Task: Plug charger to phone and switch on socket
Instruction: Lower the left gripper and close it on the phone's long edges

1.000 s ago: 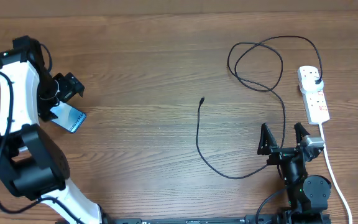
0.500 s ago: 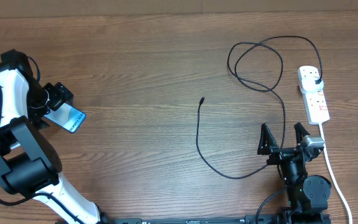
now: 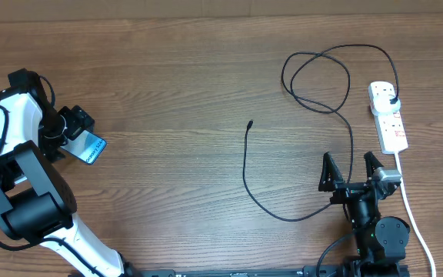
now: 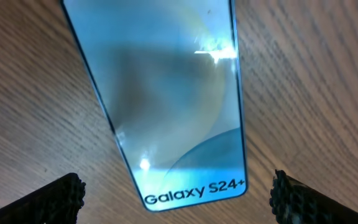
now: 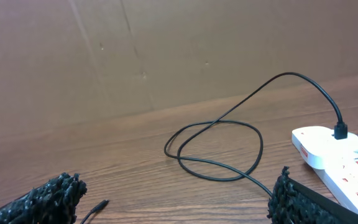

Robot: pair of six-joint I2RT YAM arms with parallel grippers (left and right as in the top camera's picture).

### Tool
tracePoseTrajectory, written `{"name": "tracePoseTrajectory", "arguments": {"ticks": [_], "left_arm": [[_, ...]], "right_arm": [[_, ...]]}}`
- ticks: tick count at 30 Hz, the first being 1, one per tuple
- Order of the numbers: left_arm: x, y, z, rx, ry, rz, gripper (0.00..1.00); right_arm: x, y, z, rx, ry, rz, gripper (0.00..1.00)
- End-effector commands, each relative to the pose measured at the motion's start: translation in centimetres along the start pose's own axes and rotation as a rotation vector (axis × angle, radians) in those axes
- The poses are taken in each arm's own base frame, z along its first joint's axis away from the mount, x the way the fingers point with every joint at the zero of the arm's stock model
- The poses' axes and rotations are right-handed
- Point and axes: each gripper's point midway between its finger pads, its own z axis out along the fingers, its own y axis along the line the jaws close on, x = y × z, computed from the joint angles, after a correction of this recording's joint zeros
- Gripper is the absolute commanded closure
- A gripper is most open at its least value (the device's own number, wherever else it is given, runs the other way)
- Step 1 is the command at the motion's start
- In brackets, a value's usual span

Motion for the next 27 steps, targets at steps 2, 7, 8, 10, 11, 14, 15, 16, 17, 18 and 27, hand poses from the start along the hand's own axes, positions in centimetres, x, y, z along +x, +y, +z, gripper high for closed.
{"name": "tracePoseTrajectory", "arguments": {"ticks": [2,7,8,10,11,14,15,16,17,18,27], "left_arm": [[-0.1,0.5,1.2,-0.016,0.011,0.013,0.0],[0.1,0.7,2.9,-0.029,0.043,0.011,0.0],[0.2,0.8,3.3,-0.034,0.054,0.01,0.0],[0.5,1.0,4.1,-0.043,0.075,0.005,0.0],[0.5,1.2,4.5,-0.046,0.084,0.0,0.0],[0.6,1.4,5.1,-0.048,0.096,-0.011,0.0],[0.5,1.4,5.3,-0.048,0.097,-0.013,0.0],[0.5,1.5,5.4,-0.049,0.098,-0.015,0.0],[0.4,1.5,5.4,-0.048,0.096,-0.016,0.0],[0.4,1.6,5.5,-0.048,0.094,-0.019,0.0],[-1.1,2.5,5.5,-0.059,0.046,0.003,0.0]], "right_arm": [[0.3,-0.1,0.0,0.007,-0.002,0.003,0.0],[0.3,-0.1,0.0,0.007,-0.002,0.003,0.0],[0.3,-0.1,0.0,0.007,-0.002,0.003,0.0],[0.3,-0.1,0.0,0.007,-0.002,0.003,0.0],[0.3,-0.1,0.0,0.007,-0.002,0.003,0.0],[0.3,-0.1,0.0,0.007,-0.001,0.003,0.0],[0.3,-0.1,0.0,0.007,-0.002,0.003,0.0],[0.3,-0.1,0.0,0.007,-0.002,0.003,0.0],[0.3,-0.1,0.0,0.007,-0.002,0.003,0.0],[0.3,-0.1,0.0,0.007,-0.002,0.003,0.0],[0.3,-0.1,0.0,0.007,-0.002,0.003,0.0]]}}
